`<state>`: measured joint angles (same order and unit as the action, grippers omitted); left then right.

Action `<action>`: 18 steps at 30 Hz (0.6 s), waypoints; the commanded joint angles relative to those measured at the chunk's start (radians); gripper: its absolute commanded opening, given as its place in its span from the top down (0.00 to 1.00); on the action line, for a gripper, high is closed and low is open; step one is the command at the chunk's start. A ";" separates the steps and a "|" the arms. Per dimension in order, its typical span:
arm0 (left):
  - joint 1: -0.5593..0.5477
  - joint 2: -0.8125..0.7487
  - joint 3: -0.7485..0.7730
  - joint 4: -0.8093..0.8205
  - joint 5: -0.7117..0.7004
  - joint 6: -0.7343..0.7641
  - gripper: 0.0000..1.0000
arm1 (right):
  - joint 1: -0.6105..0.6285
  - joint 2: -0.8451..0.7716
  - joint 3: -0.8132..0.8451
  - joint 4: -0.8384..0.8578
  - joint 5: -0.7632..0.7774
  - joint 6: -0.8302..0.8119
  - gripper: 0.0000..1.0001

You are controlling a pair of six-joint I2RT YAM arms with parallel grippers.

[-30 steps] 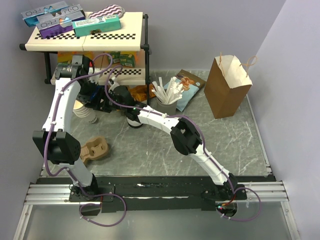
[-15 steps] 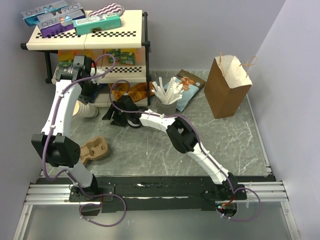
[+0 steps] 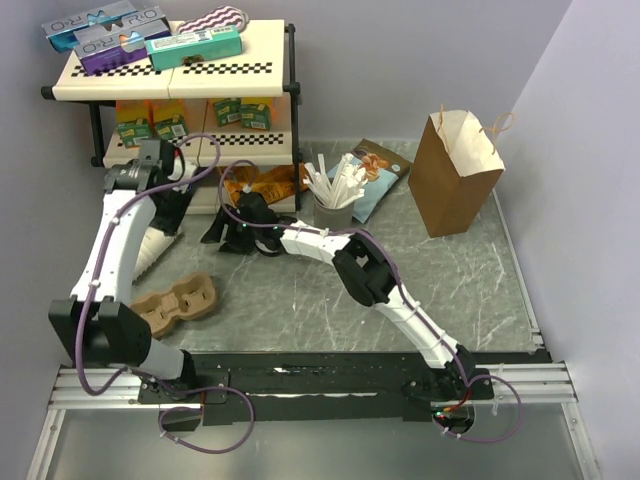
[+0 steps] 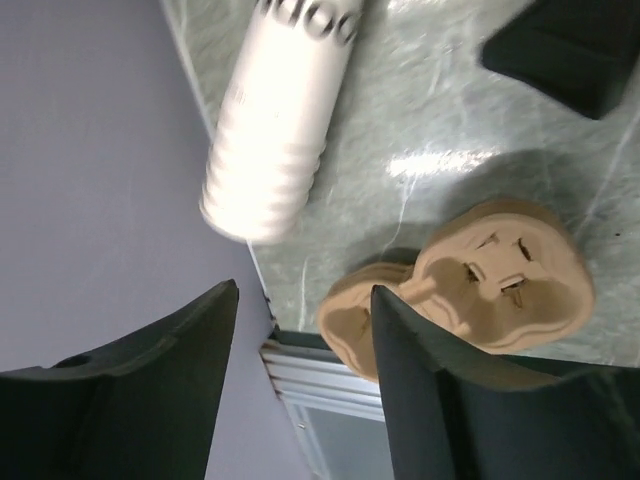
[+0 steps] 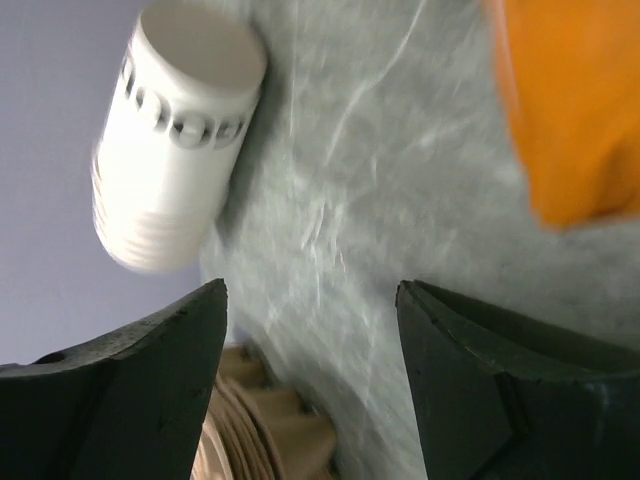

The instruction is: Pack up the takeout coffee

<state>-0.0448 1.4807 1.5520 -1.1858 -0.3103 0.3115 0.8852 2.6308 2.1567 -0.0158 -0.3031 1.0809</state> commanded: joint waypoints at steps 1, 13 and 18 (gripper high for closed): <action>0.072 -0.101 -0.050 0.041 -0.053 -0.086 0.37 | -0.022 -0.159 -0.109 0.077 -0.115 -0.114 0.24; 0.417 -0.373 -0.434 0.375 0.129 -0.192 0.35 | -0.037 -0.621 -0.455 0.033 -0.264 -0.703 0.18; 0.552 -0.385 -0.521 0.498 0.221 -0.219 0.39 | -0.057 -0.733 -0.485 -0.068 -0.257 -0.901 0.17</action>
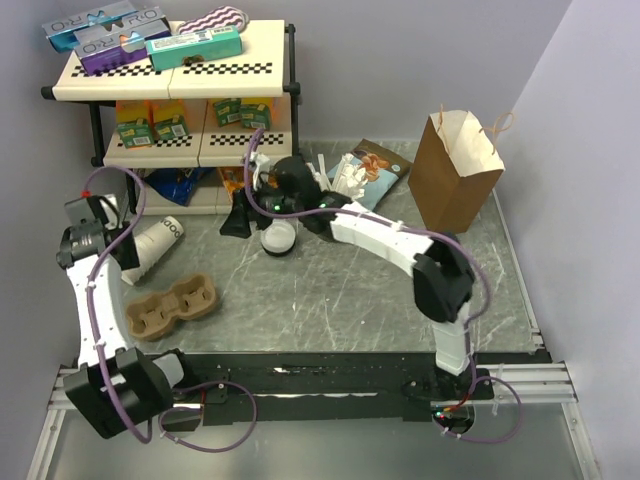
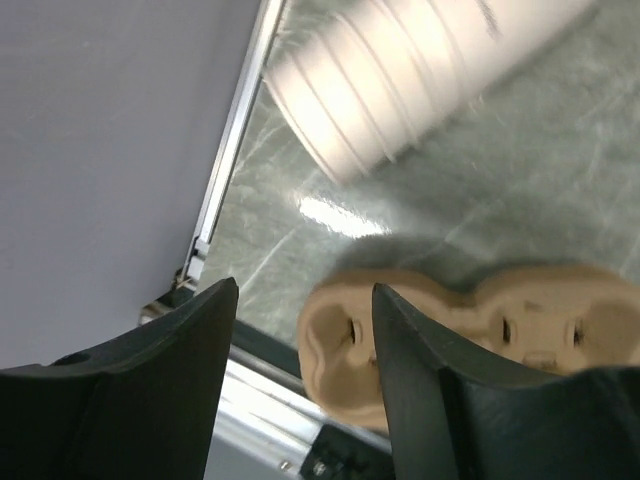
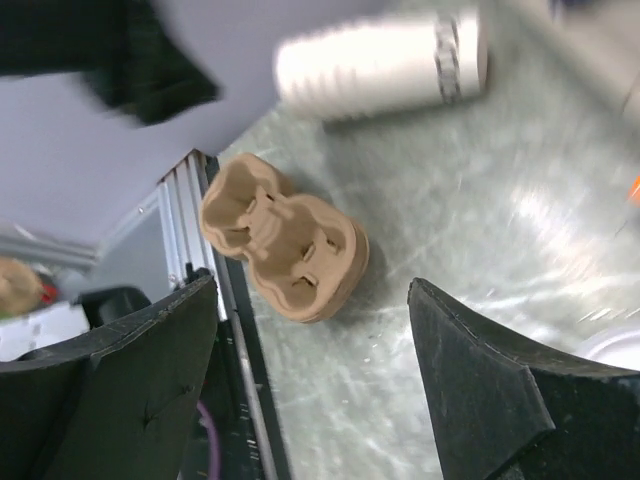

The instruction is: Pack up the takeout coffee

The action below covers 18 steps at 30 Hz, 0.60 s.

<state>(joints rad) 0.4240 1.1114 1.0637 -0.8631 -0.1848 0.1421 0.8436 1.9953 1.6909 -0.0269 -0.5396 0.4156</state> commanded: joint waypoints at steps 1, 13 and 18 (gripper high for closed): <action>0.099 -0.012 -0.042 0.191 0.100 -0.055 0.40 | -0.017 -0.127 -0.020 -0.088 -0.013 -0.253 0.17; 0.281 0.079 -0.172 0.297 0.368 -0.194 0.45 | -0.041 -0.289 -0.132 -0.169 0.056 -0.393 0.13; 0.335 0.133 -0.172 0.334 0.479 -0.240 0.47 | -0.046 -0.290 -0.129 -0.188 0.063 -0.399 0.13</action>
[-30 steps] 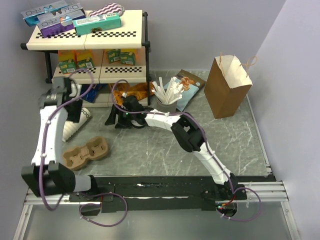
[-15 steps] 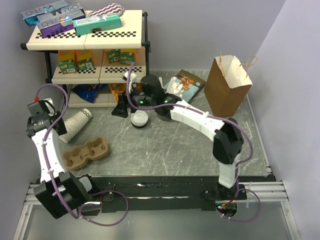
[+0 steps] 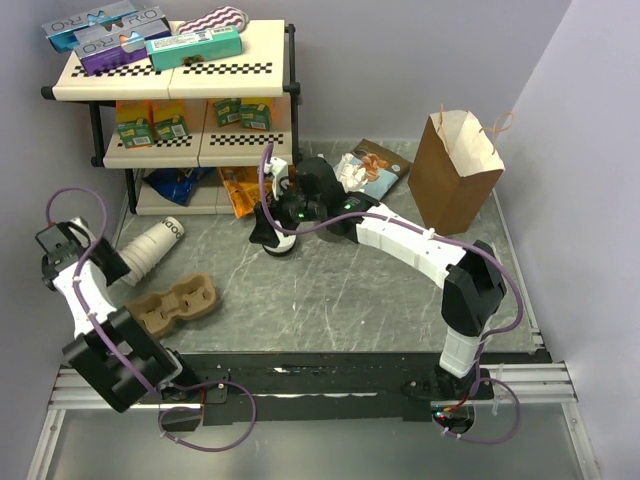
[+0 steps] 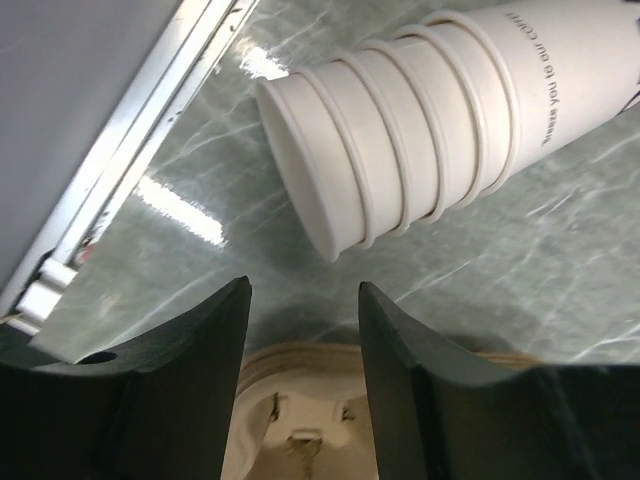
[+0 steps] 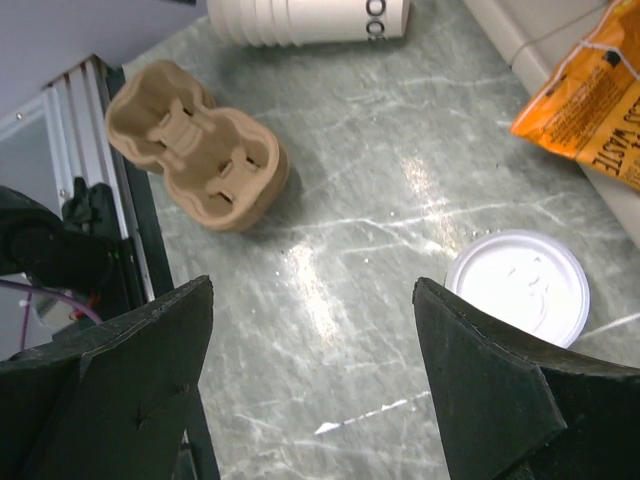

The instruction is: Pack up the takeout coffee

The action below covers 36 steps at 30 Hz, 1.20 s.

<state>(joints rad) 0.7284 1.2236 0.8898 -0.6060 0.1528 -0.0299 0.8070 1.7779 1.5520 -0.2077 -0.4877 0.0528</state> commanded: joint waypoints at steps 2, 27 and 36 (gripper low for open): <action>0.035 0.043 -0.008 0.101 0.168 -0.071 0.48 | -0.009 -0.067 0.020 -0.015 0.012 -0.041 0.13; 0.037 0.114 -0.019 0.206 0.346 -0.013 0.99 | -0.032 -0.098 0.010 -0.022 0.109 -0.099 0.10; 0.035 0.024 0.106 0.109 0.406 0.083 0.99 | -0.034 -0.112 -0.007 -0.009 0.124 -0.097 0.09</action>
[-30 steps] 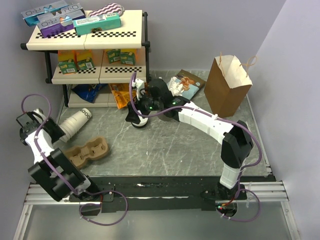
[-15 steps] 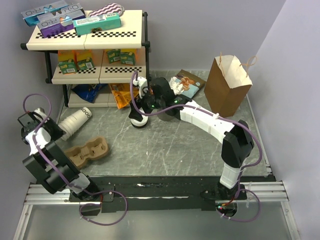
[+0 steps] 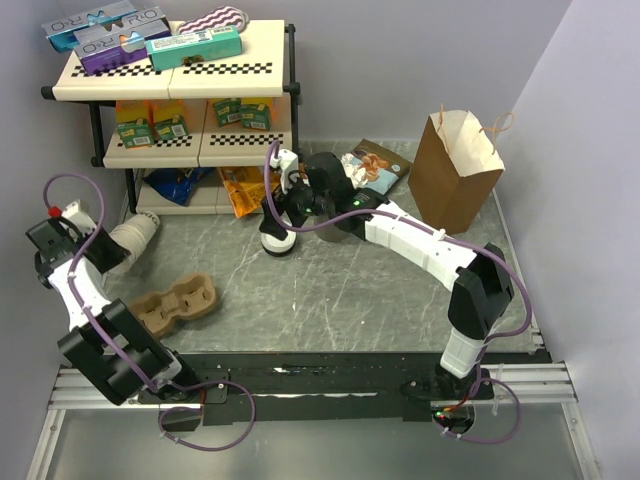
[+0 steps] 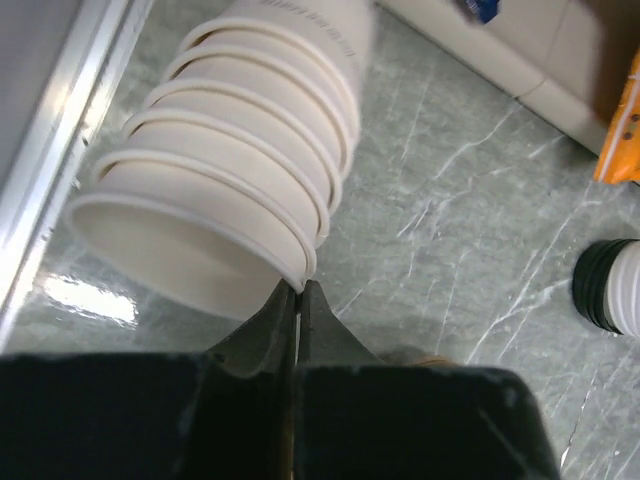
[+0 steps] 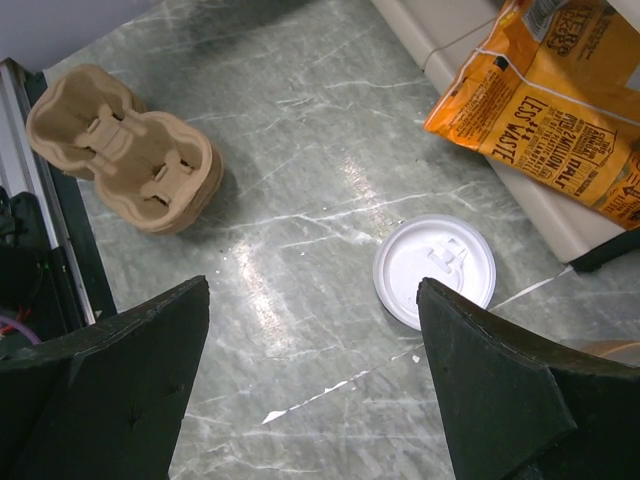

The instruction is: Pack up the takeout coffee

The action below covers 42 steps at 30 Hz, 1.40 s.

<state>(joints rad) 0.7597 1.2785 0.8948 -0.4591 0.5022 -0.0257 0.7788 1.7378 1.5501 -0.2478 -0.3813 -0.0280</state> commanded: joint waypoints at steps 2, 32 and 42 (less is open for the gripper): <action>0.003 -0.036 0.159 -0.103 0.068 0.102 0.99 | -0.007 -0.073 -0.005 0.030 0.016 -0.016 0.09; -0.865 0.212 0.786 -0.811 -0.450 0.699 0.99 | -0.047 0.210 0.246 0.211 -0.148 0.509 0.07; -0.928 0.239 0.747 -0.811 -0.499 0.754 0.99 | -0.044 0.335 0.160 0.400 -0.145 0.798 0.10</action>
<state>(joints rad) -0.1562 1.5101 1.6394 -1.2579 0.0326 0.6846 0.7269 2.0914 1.7359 0.0013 -0.5274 0.6376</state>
